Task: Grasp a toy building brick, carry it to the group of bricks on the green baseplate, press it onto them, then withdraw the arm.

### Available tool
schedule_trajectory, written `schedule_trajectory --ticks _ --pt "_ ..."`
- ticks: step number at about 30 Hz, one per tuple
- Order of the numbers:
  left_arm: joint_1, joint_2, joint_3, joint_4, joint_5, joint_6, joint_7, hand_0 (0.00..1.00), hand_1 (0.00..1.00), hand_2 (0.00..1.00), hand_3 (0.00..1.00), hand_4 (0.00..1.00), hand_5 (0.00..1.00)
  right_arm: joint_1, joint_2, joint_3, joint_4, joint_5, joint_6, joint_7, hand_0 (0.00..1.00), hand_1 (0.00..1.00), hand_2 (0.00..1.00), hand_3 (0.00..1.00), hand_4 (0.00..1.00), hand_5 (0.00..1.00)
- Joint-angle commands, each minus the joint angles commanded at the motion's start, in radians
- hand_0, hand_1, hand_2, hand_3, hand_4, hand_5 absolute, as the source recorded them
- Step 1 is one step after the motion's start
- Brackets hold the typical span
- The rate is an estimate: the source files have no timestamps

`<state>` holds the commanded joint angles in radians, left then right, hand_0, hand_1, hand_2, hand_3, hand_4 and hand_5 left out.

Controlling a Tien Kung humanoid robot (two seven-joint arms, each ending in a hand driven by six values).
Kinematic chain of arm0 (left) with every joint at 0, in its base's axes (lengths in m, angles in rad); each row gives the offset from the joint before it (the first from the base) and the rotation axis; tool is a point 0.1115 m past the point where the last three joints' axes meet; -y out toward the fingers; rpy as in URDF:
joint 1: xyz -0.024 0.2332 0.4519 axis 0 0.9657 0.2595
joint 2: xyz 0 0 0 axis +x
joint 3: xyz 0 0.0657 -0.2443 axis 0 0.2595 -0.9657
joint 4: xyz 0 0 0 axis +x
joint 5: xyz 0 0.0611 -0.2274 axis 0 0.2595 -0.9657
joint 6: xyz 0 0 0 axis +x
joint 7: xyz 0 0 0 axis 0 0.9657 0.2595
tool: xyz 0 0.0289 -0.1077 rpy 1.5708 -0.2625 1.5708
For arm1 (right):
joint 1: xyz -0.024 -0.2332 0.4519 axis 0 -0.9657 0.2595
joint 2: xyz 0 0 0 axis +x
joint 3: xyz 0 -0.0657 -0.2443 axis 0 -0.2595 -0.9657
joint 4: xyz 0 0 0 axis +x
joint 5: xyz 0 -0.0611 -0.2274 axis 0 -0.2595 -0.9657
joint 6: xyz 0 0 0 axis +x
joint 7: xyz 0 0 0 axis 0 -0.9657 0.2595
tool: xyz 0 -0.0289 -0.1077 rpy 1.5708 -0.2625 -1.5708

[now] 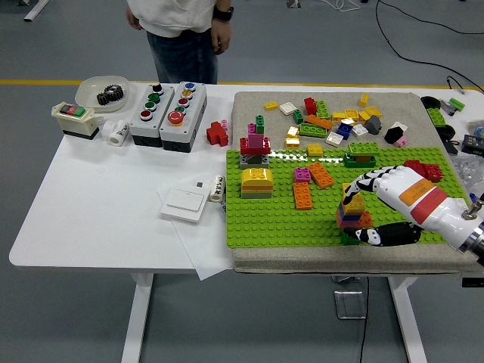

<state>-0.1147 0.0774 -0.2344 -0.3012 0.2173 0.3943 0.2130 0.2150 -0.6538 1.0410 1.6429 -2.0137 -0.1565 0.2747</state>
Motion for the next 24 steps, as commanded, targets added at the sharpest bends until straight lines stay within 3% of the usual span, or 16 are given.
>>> schedule_trajectory --ticks 11,12,17,18,23,24 --pt "0.001 0.000 0.000 0.000 0.001 0.001 -0.001 0.739 0.725 0.718 0.588 0.638 0.665 -0.002 0.011 0.046 -0.009 0.026 -0.065 -0.014 0.594 0.606 0.642 0.560 0.821 0.465" --pt "0.001 0.000 0.000 0.000 0.001 0.002 -0.002 0.739 0.725 0.717 0.590 0.639 0.666 -0.001 0.013 0.050 -0.012 0.034 -0.068 -0.017 0.671 0.649 0.698 0.589 0.826 0.469" --pt "-0.003 0.000 0.005 -0.001 -0.005 0.001 -0.006 0.739 0.725 0.717 0.590 0.639 0.666 -0.006 0.040 0.075 -0.036 0.138 -0.075 -0.048 0.671 0.649 0.698 0.589 0.826 0.469" --pt "-0.003 0.000 0.006 -0.001 -0.007 0.002 -0.007 0.739 0.725 0.717 0.587 0.638 0.665 -0.010 0.045 0.079 -0.041 0.168 -0.075 -0.052 0.718 0.705 0.763 0.724 0.848 0.472" --pt "-0.003 0.000 0.006 -0.001 -0.007 0.001 -0.005 0.739 0.725 0.717 0.587 0.638 0.665 -0.023 0.071 0.094 -0.066 0.326 -0.065 -0.060 0.718 0.705 0.763 0.724 0.848 0.472" --pt "-0.003 0.000 0.007 -0.001 -0.007 0.000 -0.005 0.739 0.725 0.716 0.588 0.639 0.665 -0.024 0.078 0.101 -0.073 0.368 -0.056 -0.063 0.777 0.766 0.829 0.848 0.966 0.637"
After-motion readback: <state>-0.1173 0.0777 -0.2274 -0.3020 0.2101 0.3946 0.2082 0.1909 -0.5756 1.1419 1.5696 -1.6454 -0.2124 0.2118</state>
